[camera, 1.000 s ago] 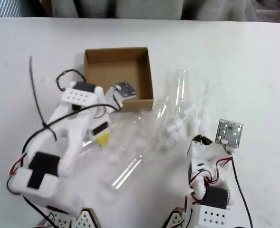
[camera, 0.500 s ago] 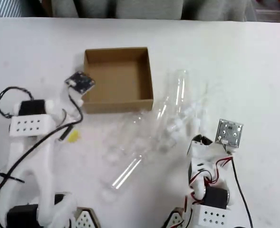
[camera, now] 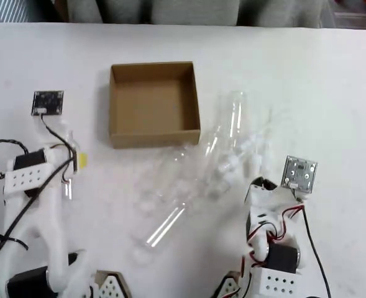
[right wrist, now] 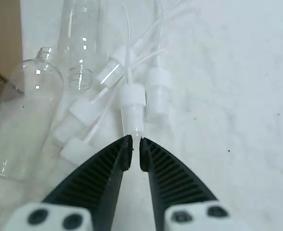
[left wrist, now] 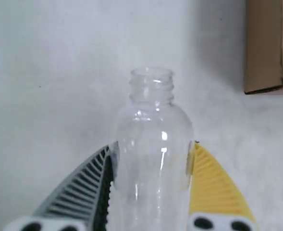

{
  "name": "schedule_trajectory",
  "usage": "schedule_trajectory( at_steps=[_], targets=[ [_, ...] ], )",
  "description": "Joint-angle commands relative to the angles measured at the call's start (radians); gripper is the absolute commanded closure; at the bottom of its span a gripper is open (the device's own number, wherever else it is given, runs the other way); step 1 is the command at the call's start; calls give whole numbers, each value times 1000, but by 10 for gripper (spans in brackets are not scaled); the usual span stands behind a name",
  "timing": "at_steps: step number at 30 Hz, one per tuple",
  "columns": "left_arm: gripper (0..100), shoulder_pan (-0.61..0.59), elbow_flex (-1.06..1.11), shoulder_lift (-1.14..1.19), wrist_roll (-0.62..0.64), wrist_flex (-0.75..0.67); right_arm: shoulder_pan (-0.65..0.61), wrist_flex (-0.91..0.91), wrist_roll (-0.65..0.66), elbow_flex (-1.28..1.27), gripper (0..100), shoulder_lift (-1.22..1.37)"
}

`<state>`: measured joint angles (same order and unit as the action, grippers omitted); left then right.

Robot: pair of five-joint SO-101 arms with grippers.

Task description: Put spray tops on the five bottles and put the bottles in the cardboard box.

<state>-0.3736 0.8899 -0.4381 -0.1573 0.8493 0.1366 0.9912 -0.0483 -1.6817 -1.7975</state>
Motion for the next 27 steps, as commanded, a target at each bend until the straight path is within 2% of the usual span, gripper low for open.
schedule_trajectory(
  at_steps=[1,6,9,13,18,23,27],
  targets=[
    [880,-7,-34,27,23,-25,1,10,0,-8,981,-4],
    [800,-7,-216,272,23,98,1,10,0,-8,981,-4],
    [789,-7,-336,417,23,157,1,10,0,-8,981,-4],
    [789,-5,-439,547,23,166,1,10,0,-8,981,-4],
    [768,21,-470,570,21,209,1,10,0,-8,981,-4],
    [637,24,-463,552,34,212,1,10,0,-8,981,-4],
    [645,24,-473,550,71,207,1,10,0,-8,981,-4]
  ],
)
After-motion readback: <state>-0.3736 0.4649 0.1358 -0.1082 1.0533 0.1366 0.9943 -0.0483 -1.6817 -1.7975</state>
